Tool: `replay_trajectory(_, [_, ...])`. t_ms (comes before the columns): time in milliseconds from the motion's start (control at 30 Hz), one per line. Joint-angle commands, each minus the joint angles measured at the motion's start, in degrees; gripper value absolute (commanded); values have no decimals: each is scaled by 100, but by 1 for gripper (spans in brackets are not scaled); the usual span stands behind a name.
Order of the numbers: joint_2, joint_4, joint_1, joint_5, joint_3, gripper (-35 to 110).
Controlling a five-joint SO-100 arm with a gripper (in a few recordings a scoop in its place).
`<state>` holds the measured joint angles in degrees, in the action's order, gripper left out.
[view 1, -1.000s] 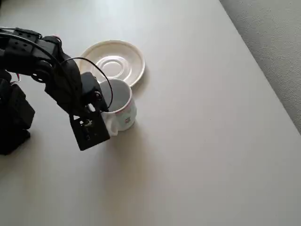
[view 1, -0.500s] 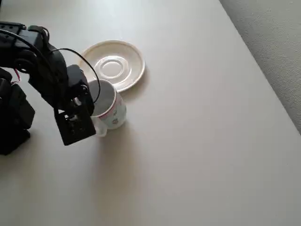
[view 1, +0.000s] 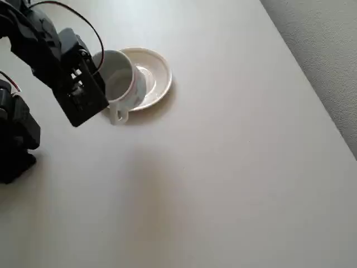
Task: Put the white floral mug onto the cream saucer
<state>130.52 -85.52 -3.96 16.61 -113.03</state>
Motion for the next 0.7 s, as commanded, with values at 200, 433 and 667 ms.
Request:
replay_trajectory(200, [-360,299,1081,-606,624,-2])
replay_trajectory(433, [-712,589,1494,-844,545,-2])
replay_trajectory(667, [-1046,1055,1723,-984,229,-2])
